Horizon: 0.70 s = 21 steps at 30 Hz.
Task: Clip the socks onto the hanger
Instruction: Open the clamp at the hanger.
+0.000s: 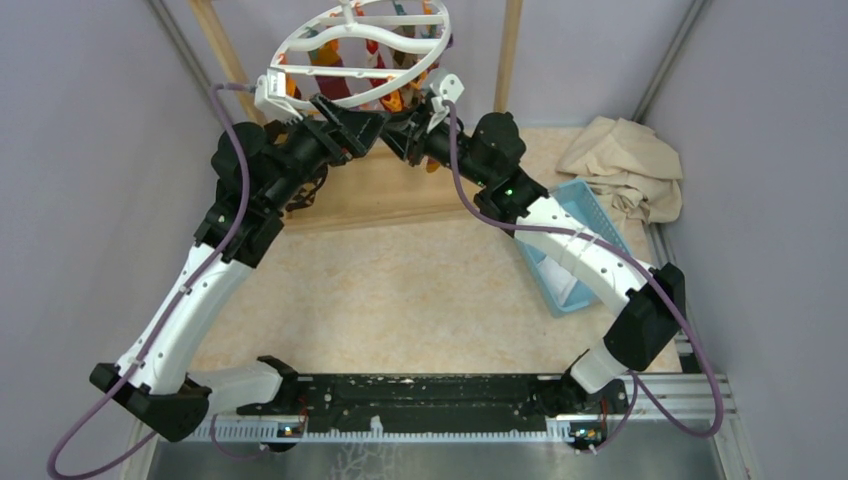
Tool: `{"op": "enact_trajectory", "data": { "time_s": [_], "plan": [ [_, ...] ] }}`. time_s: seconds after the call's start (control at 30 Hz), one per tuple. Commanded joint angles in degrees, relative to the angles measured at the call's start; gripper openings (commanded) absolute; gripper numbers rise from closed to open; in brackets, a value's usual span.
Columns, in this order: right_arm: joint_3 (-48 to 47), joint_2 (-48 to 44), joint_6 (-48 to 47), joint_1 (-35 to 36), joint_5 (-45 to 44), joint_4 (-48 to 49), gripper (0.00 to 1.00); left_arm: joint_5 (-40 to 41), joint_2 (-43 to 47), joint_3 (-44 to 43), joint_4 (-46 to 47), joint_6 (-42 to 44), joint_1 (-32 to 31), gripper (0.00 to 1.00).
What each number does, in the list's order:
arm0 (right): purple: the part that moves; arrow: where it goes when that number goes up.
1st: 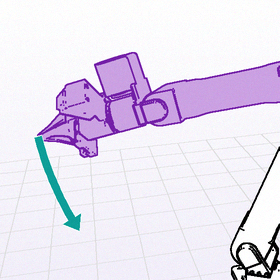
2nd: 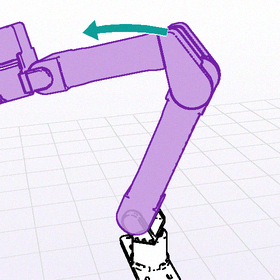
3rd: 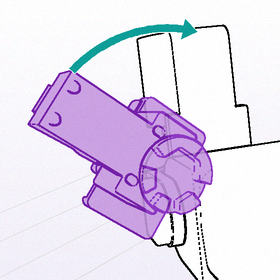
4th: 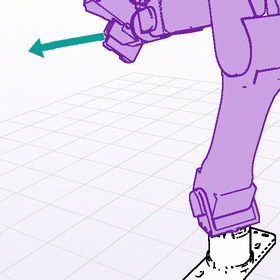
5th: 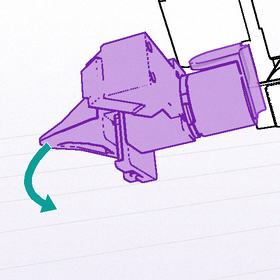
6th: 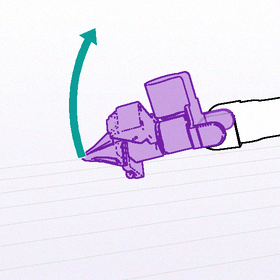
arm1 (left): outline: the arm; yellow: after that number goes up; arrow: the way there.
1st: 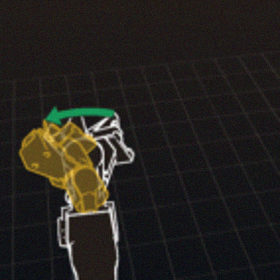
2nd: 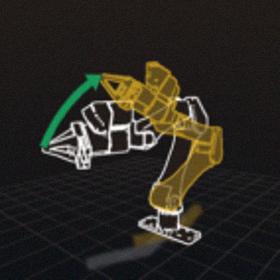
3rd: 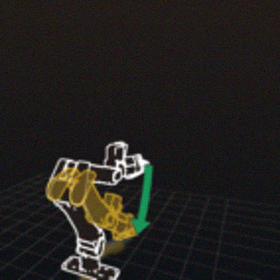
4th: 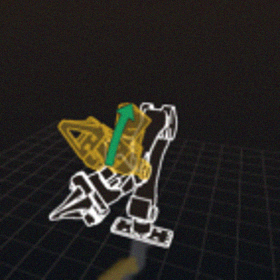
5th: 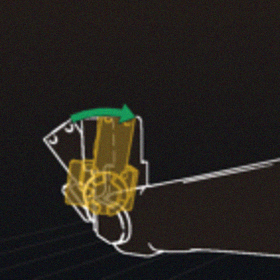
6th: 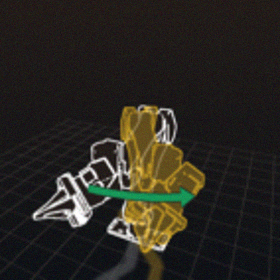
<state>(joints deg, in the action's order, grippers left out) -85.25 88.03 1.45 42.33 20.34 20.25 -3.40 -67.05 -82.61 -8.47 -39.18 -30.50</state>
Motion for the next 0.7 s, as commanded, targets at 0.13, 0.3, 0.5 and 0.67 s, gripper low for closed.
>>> {"op": "enact_trajectory", "data": {
  "time_s": [0.13, 0.3, 0.5, 0.67],
  "plan": [
    [-0.7, -3.1, -0.2, 2.9, 3.3, -0.8, 0.0, 5.8, -0.9, -0.2, 10.2, 3.1, -0.2, 0.93],
    [-0.6, -3.2, -0.2, 3.0, 3.5, -1.0, 0.0, 6.0, -2.4, -1.1, 10.0, 4.3, -0.1, 0.92],
    [-0.7, -3.2, -0.1, 3.1, 3.4, -0.8, 0.0, 6.6, -2.7, -0.3, 10.4, 5.9, -0.2, 0.87],
    [-0.2, -2.8, 0.8, 3.1, 4.1, 0.0, 0.0, 6.7, -2.1, 0.0, 11.2, 7.0, -0.2, 0.76]
  ]
}}
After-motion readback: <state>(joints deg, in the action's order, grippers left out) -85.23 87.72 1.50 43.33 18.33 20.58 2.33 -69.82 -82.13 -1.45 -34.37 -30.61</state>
